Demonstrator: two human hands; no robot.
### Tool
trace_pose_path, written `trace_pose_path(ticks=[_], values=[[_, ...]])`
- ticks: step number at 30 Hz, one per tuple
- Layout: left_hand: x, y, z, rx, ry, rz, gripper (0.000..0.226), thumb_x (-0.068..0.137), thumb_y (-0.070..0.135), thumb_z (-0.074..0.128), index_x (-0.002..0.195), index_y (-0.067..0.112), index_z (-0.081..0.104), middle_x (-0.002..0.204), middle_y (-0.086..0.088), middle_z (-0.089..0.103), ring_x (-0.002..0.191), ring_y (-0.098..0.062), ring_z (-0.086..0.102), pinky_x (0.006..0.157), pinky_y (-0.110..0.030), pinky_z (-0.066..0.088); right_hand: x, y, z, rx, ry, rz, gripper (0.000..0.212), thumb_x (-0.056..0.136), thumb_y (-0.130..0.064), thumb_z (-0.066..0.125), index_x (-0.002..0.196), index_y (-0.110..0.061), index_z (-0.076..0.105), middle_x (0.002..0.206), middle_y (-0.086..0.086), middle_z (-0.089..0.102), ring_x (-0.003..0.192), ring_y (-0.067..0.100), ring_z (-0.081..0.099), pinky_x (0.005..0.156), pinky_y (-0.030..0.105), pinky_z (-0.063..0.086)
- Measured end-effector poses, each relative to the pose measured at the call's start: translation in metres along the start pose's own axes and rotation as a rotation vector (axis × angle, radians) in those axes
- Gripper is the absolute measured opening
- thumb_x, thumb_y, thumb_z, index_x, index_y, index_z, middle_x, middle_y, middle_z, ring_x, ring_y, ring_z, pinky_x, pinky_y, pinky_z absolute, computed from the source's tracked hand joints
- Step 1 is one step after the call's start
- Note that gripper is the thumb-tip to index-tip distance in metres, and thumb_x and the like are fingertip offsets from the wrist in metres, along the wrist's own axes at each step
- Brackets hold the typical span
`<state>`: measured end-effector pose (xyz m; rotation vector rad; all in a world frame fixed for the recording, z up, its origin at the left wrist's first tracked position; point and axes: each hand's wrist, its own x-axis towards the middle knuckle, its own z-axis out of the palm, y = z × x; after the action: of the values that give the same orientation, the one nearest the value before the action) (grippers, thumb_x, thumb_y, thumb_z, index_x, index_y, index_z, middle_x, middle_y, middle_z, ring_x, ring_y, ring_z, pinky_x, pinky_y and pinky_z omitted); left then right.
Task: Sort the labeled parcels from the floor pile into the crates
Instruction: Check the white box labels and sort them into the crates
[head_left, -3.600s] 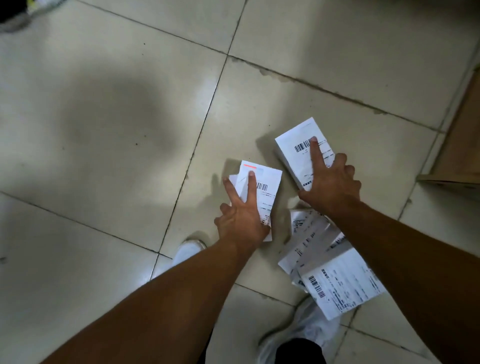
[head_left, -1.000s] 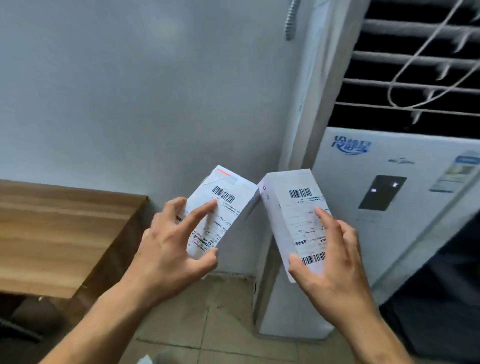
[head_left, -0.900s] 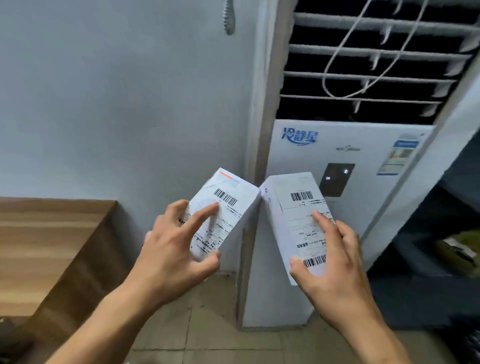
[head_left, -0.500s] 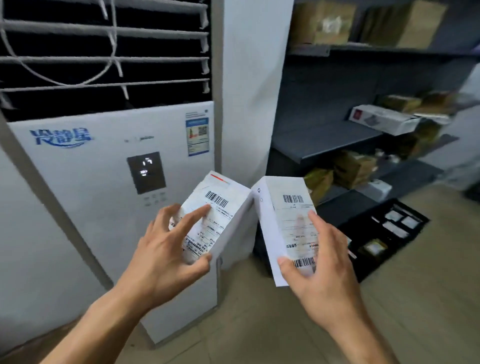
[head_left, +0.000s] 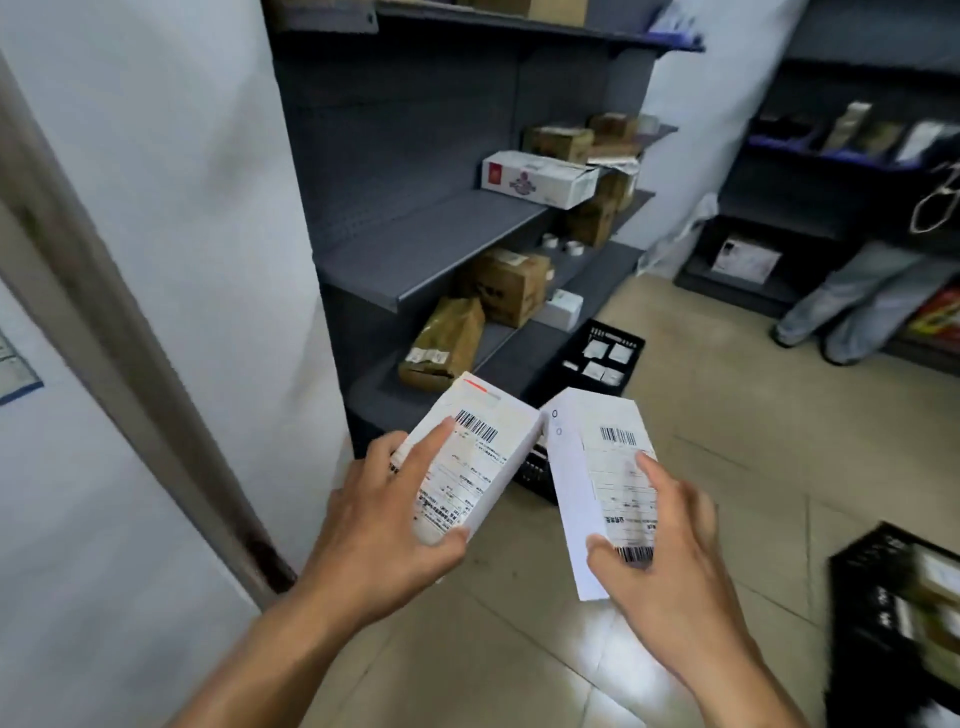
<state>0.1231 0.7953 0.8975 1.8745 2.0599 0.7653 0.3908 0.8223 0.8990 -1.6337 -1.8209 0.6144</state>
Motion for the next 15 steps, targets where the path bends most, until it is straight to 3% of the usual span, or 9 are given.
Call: trace_pose_path(ticks=[3,6,9,12,15], values=[[0.046,-0.02,0.013,-0.037,-0.03,0.028,0.104,0.07,0.066,0.061,0.151,0.058,-0.004,0.143,0.015,0.024,0.119,-0.012,0.037,0.097,-0.036,0.046,0.032,-0.004,0.008,-0.081,0.014,0.089,0.092,0.079,-0.047,0.066,0.154,-0.051,0.013,0.146,-0.015,0.028,0.132,0.015,0.037,0.097,0.038,0.044],[0.092,-0.042,0.024,-0.064,-0.049,0.009,0.106,0.072,0.065,0.066,0.152,0.056,-0.003,0.144,0.011,0.027,0.116,-0.014,0.039,0.091,-0.036,0.048,0.064,-0.009,0.019,-0.105,0.038,0.134,0.101,0.083,-0.041,0.068,0.157,-0.05,0.0,0.146,-0.014,0.03,0.135,0.013,0.03,0.097,0.032,0.035],[0.133,-0.055,0.035,-0.107,-0.1,0.013,0.103,0.067,0.07,0.058,0.149,0.06,-0.003,0.142,0.012,0.026,0.119,-0.015,0.04,0.093,-0.04,0.052,0.095,-0.008,0.033,-0.099,0.078,0.177,0.111,0.081,-0.04,0.07,0.153,-0.058,-0.013,0.131,-0.014,0.027,0.128,0.014,0.03,0.094,0.034,0.036],[0.171,-0.061,0.05,-0.144,-0.13,-0.005,0.101,0.067,0.067,0.058,0.147,0.061,-0.003,0.141,0.013,0.024,0.122,-0.015,0.04,0.093,-0.042,0.054,0.125,-0.001,0.048,-0.079,0.071,0.235,0.111,0.077,-0.042,0.07,0.15,-0.065,-0.01,0.129,-0.011,0.028,0.121,0.017,0.037,0.093,0.039,0.045],[0.21,-0.058,0.073,-0.132,-0.156,-0.01,0.1,0.073,0.062,0.067,0.146,0.059,-0.002,0.141,0.013,0.023,0.122,-0.015,0.04,0.09,-0.038,0.057,0.155,0.012,0.058,-0.034,0.027,0.287,0.106,0.071,-0.048,0.066,0.148,-0.066,-0.005,0.133,-0.011,0.026,0.115,0.015,0.047,0.087,0.036,0.049]])
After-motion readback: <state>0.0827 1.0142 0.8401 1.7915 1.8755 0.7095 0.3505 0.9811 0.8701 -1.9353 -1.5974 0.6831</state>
